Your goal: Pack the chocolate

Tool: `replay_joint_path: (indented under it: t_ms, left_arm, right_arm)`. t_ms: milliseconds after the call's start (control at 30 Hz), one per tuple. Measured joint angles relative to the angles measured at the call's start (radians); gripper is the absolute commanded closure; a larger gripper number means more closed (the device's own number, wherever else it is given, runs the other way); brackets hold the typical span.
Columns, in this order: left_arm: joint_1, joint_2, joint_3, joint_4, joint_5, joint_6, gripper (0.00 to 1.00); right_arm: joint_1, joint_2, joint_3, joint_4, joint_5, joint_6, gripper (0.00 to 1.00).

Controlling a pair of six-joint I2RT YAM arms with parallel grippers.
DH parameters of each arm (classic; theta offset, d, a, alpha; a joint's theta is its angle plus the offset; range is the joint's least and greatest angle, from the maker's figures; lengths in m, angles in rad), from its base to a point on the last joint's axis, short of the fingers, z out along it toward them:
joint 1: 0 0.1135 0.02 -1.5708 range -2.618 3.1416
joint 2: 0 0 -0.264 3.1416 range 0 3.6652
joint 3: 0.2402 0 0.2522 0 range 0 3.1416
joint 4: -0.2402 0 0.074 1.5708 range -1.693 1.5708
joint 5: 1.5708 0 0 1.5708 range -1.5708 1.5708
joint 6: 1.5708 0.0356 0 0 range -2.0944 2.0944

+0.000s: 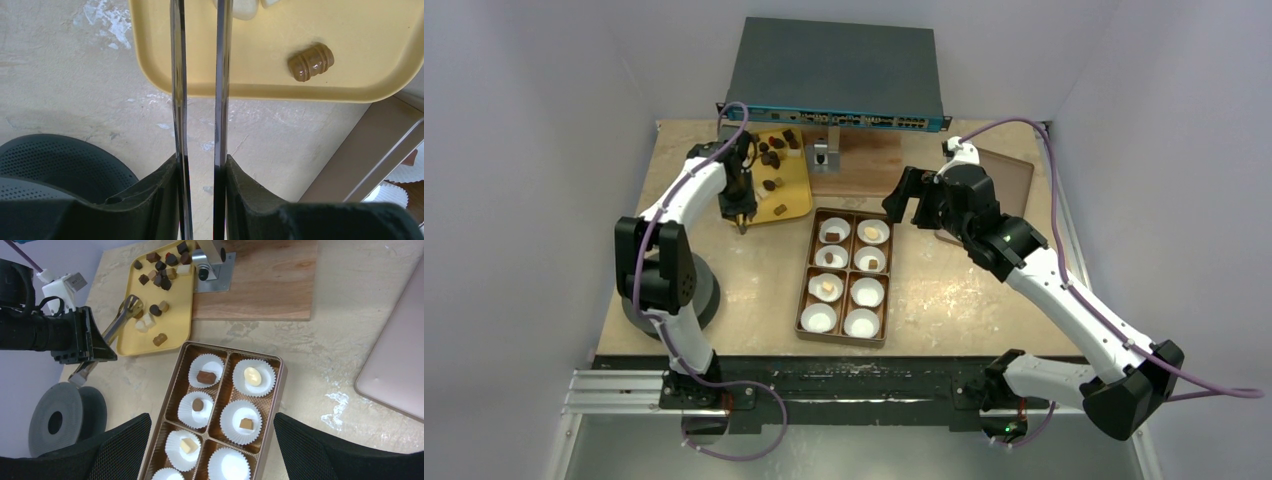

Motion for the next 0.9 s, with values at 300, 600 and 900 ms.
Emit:
replay_joint_path:
  t_ms: [300, 600, 900]
  left_arm:
    - [0.0, -0.092, -0.019, -0.04, -0.005, 0.008, 0.73]
    - [0.0, -0.143, -0.058, -0.043, -0.004, 0.009, 0.74]
    - [-0.003, -0.242, -0.137, -0.052, 0.024, 0.008, 0.74]
  right_arm:
    - [0.0, 0.0, 0.0, -0.001, 0.0, 0.0, 0.11]
    - [0.0, 0.0, 0.0, -0.001, 0.0, 0.0, 0.11]
    - [0.0, 0.0, 0.0, -0.001, 0.0, 0.0, 0.11]
